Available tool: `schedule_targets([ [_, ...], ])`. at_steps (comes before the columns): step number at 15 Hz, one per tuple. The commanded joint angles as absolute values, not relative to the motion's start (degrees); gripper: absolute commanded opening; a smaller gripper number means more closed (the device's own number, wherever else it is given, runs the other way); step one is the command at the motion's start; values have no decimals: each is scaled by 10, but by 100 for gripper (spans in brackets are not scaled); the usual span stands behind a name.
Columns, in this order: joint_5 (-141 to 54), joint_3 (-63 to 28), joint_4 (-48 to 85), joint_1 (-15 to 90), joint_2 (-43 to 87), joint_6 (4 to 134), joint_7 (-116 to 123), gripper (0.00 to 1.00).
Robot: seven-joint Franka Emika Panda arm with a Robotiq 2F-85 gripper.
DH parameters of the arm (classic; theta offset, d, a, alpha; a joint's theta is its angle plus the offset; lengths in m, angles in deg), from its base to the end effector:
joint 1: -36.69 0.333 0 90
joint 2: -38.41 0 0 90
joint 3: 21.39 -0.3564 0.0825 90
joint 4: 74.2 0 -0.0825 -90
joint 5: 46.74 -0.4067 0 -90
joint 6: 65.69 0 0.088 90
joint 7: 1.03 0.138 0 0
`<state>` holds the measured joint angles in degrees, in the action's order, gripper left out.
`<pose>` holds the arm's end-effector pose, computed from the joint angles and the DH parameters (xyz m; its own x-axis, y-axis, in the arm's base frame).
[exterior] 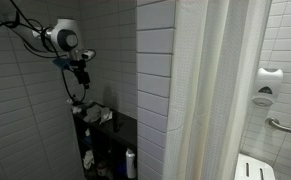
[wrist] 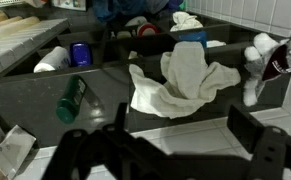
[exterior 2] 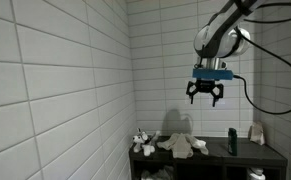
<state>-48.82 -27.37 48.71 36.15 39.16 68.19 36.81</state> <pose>0.5775 0.0565 0.4265 0.8178 -0.5577 0.1421 -0.5396 -0.8289 -0.1475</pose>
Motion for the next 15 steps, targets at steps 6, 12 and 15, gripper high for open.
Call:
schedule_targets([
  [6, -574, -231, 464, 361, 356, 744, 399, 100],
  [12, -597, -215, 462, 363, 338, 759, 401, 100],
  [15, -590, -215, 464, 367, 332, 760, 405, 100],
])
